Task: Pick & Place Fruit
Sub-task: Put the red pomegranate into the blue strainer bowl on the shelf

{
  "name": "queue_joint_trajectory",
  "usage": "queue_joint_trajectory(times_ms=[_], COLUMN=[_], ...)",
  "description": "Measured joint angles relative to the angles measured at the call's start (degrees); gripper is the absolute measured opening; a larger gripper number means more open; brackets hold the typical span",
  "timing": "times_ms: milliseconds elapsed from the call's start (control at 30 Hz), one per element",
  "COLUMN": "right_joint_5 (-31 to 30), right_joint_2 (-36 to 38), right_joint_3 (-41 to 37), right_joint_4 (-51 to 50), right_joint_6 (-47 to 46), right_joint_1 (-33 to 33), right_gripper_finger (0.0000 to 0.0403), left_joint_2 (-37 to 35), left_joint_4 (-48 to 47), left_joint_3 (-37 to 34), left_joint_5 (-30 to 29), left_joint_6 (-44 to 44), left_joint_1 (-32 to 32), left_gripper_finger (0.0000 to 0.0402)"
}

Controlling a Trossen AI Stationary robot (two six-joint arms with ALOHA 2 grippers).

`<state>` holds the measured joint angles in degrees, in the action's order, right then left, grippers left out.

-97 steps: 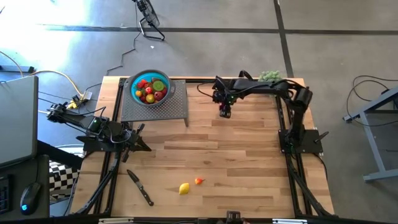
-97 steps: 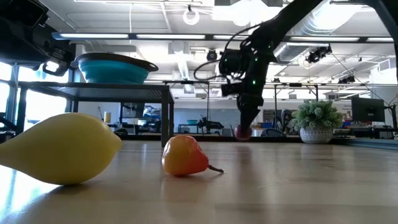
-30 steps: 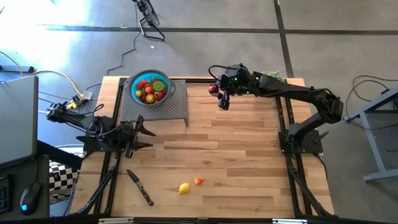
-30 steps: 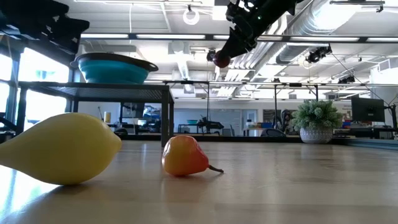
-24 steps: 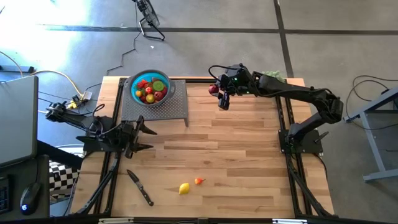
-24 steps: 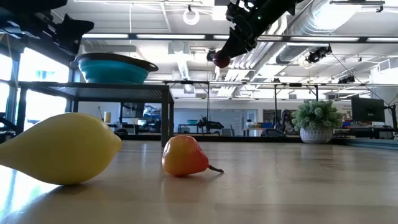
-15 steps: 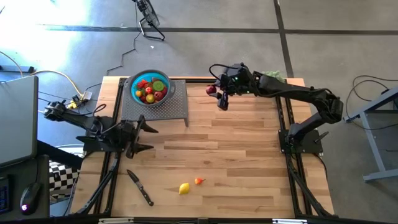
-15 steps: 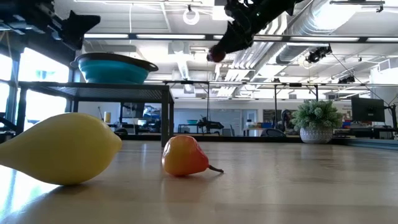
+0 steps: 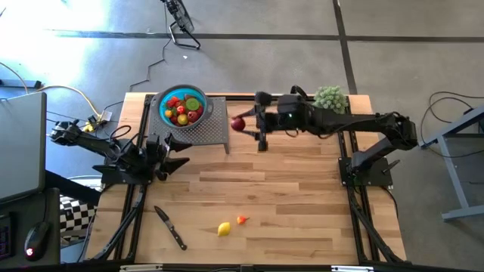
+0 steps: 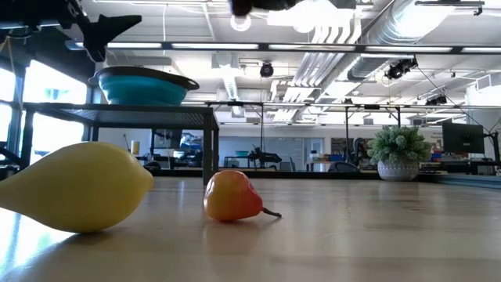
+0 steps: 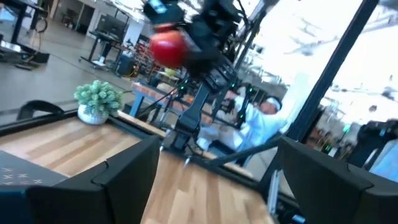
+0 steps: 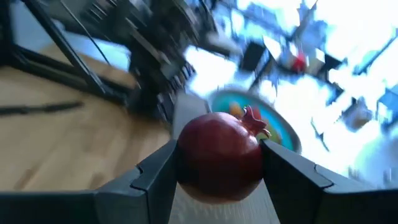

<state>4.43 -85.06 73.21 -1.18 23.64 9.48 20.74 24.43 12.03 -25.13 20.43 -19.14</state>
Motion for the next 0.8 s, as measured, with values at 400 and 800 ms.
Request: queue_joint_trajectory(times_ms=[400,800], right_joint_5=[-0.1,-1.5], right_joint_2=[-2.2,-5.4], right_joint_3=[0.0,0.0], right_joint_4=[7.3,9.9], right_joint_6=[6.6,6.2], right_joint_1=[-8.0,-8.7], right_gripper_finger=[0.0203,0.0203], left_joint_2=[12.2,31.7], left_joint_4=[17.9,32.5], left_joint_3=[0.0,5.3], left_joint_5=[-2.2,-2.5], left_joint_6=[-2.7,-13.9], left_joint_1=[0.0,0.1], left_gripper_finger=[0.0322,0.0322])
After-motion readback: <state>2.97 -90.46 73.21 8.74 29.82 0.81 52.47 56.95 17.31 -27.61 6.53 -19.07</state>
